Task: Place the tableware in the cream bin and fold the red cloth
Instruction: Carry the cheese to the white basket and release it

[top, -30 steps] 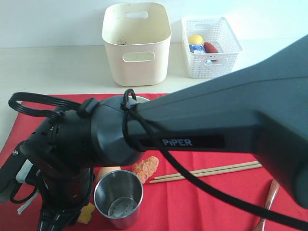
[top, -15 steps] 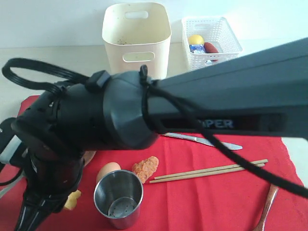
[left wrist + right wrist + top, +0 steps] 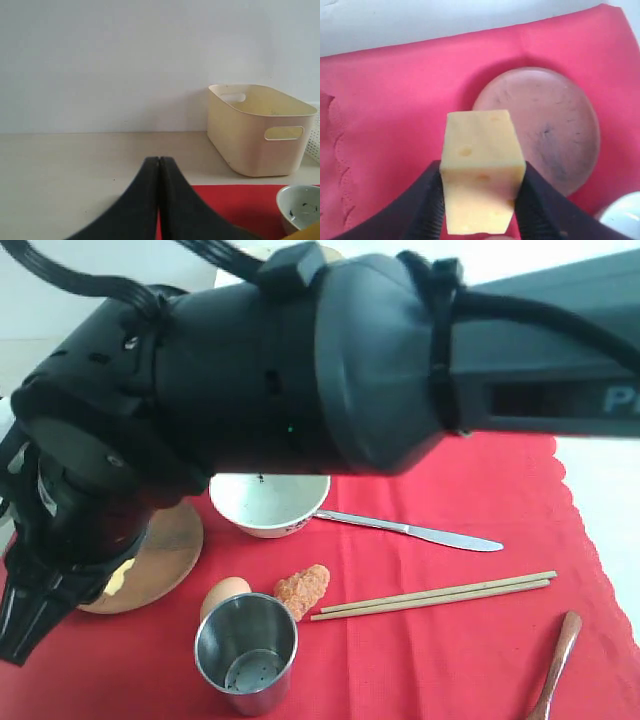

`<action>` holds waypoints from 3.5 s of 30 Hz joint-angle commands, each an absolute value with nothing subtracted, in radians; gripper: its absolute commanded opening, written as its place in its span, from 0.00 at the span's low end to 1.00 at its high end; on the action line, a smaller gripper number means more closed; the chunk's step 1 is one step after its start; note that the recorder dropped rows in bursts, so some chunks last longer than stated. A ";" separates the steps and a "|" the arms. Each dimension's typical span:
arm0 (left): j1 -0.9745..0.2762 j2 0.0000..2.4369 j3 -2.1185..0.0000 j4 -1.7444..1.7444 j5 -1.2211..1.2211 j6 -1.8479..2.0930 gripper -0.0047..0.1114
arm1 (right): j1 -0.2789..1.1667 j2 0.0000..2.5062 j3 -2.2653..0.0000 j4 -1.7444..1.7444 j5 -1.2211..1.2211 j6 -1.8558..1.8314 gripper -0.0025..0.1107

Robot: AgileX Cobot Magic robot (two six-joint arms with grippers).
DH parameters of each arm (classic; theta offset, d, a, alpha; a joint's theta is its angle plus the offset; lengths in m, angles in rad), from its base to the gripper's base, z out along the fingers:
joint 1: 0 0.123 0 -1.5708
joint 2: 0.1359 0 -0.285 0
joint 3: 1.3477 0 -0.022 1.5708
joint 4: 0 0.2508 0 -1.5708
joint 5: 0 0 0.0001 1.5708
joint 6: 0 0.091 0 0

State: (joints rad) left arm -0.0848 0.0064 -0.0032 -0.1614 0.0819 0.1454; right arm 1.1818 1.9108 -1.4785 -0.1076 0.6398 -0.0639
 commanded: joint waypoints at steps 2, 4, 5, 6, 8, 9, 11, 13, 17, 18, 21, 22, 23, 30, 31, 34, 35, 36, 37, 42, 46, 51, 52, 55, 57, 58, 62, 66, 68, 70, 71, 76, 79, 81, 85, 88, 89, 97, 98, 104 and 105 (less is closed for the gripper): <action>-0.090 0.000 0.000 -0.166 0.086 0.145 0.06 | 1.120 1.873 -1.485 -0.139 0.615 -0.041 0.02; -0.090 0.000 0.000 -0.166 0.086 0.145 0.06 | 1.092 1.864 -1.485 -0.139 0.613 -0.041 0.02; -0.090 0.000 0.000 -0.166 0.086 0.145 0.06 | 1.077 1.862 -1.485 -0.139 0.613 -0.041 0.02; -0.090 0.000 0.000 -0.166 0.086 0.145 0.06 | 1.061 1.858 -1.485 -0.139 0.611 -0.041 0.02; -0.090 0.000 0.000 -0.166 0.086 0.145 0.06 | 1.033 1.850 -1.485 -0.139 0.611 -0.041 0.02; -0.090 0.000 0.000 -0.166 0.086 0.145 0.06 | 1.018 1.848 -1.485 -0.139 0.611 -0.041 0.02; -0.090 0.000 0.000 -0.166 0.086 0.145 0.06 | 0.989 1.841 -1.485 -0.139 0.611 -0.041 0.02; -0.090 0.000 0.000 -0.166 0.086 0.145 0.06 | 0.957 1.837 -1.485 -0.139 0.611 -0.041 0.02; -0.090 0.000 0.000 -0.166 0.086 0.145 0.06 | 0.897 1.837 -1.485 -0.139 0.611 -0.041 0.02; -0.090 0.000 0.000 -0.166 0.086 0.145 0.06 | 0.882 1.837 -1.485 -0.139 0.611 -0.041 0.02; -0.090 0.000 0.000 -0.166 0.086 0.145 0.06 | 0.838 1.837 -1.485 -0.139 0.601 -0.041 0.02; -0.090 0.000 0.000 -0.166 0.086 0.145 0.06 | 0.826 1.837 -1.485 -0.139 0.599 -0.041 0.02; -0.090 0.000 0.000 -0.166 0.086 0.145 0.06 | 0.813 1.837 -1.485 -0.139 0.594 -0.041 0.02; -0.090 0.000 0.000 -0.166 0.086 0.145 0.06 | 0.693 1.837 -1.485 -0.139 0.551 -0.041 0.02; -0.090 0.000 0.000 -0.166 0.086 0.145 0.06 | 0.678 1.837 -1.485 -0.139 0.549 -0.041 0.02; -0.090 0.000 0.000 -0.166 0.086 0.145 0.06 | 0.625 1.837 -1.485 -0.139 0.538 -0.041 0.02; -0.090 0.000 0.000 -0.166 0.086 0.145 0.06 | 0.606 1.837 -1.485 -0.139 0.535 -0.041 0.02; -0.090 0.000 0.000 -0.166 0.086 0.145 0.06 | 0.586 1.837 -1.485 -0.139 0.527 -0.041 0.02; -0.090 0.000 0.000 -0.166 0.086 0.145 0.06 | 0.567 1.837 -1.485 -0.139 0.522 -0.041 0.02; -0.090 0.000 0.000 -0.166 0.086 0.145 0.06 | 0.475 1.843 -1.485 -0.139 0.471 -0.041 0.02; -0.090 0.000 0.000 -0.166 0.086 0.145 0.06 | 0.409 1.861 -1.485 -0.139 0.405 -0.041 0.02; -0.090 0.000 0.000 -0.166 0.086 0.145 0.06 | 0.344 1.900 -1.485 -0.139 0.305 -0.041 0.02; -0.090 0.000 0.000 -0.166 0.086 0.145 0.06 | 0.333 1.912 -1.485 -0.139 0.287 -0.041 0.02; -0.090 0.000 0.000 -0.166 0.086 0.145 0.06 | 0.305 1.945 -1.485 -0.139 0.245 -0.041 0.02; -0.090 0.000 0.000 -0.166 0.086 0.145 0.06 | 0.289 1.969 -1.485 -0.137 0.218 -0.041 0.02; -0.090 0.000 0.000 -0.166 0.086 0.145 0.06 | 0.277 1.982 -1.485 -0.132 0.202 -0.040 0.02; -0.090 0.000 0.000 -0.166 0.086 0.145 0.06 | 0.249 2.032 -1.485 -0.132 0.128 0.008 0.02; -0.090 0.000 0.000 -0.166 0.086 0.145 0.06 | 0.225 2.074 -1.485 -0.132 0.062 0.081 0.02; -0.090 0.000 0.000 -0.166 0.086 0.145 0.06 | 0.214 2.086 -1.485 -0.132 0.041 0.111 0.02; -0.090 0.000 0.000 -0.166 0.086 0.145 0.06 | 0.208 2.100 -1.485 -0.132 0.032 0.129 0.02; -0.090 0.000 0.000 -0.166 0.086 0.145 0.06 | 0.206 2.107 -1.485 -0.132 0.029 0.132 0.02; -0.090 0.000 0.000 -0.166 0.086 0.145 0.06 | 0.203 2.124 -1.485 -0.132 0.027 0.132 0.02; -0.090 0.000 0.000 -0.166 0.086 0.145 0.06 | 0.203 2.128 -1.485 -0.132 0.036 0.132 0.03; -0.090 0.000 0.000 -0.166 0.086 0.145 0.06 | 0.203 2.128 -1.485 -0.132 0.038 0.132 0.07; -0.090 0.000 0.000 -0.166 0.086 0.145 0.06 | 0.203 2.128 -1.485 -0.132 0.036 0.132 0.23; -0.090 0.000 0.000 -0.166 0.086 0.145 0.06 | 0.203 2.128 -1.485 -0.132 0.036 0.132 0.40; -0.090 0.000 0.000 -0.166 0.086 0.145 0.06 | 0.203 2.128 -1.485 -0.132 0.036 0.132 0.45; -0.090 0.000 0.000 -0.166 0.086 0.145 0.06 | 0.203 2.126 -1.485 -0.132 0.055 0.132 0.69; -0.090 0.000 0.000 -0.166 0.086 0.145 0.06 | 0.203 2.122 -1.485 -0.132 0.064 0.132 0.69; -0.090 0.000 0.000 -0.166 0.086 0.145 0.06 | 0.203 2.065 -1.485 -0.132 0.134 0.132 0.69; -0.090 0.000 0.000 -0.166 0.086 0.145 0.06 | 0.203 2.051 -1.485 -0.132 0.146 0.132 0.69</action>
State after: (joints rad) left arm -0.0848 0.0064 -0.0032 -0.1614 0.0819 0.1454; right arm 0.2069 2.0951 -1.4785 -0.1310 0.1218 0.1261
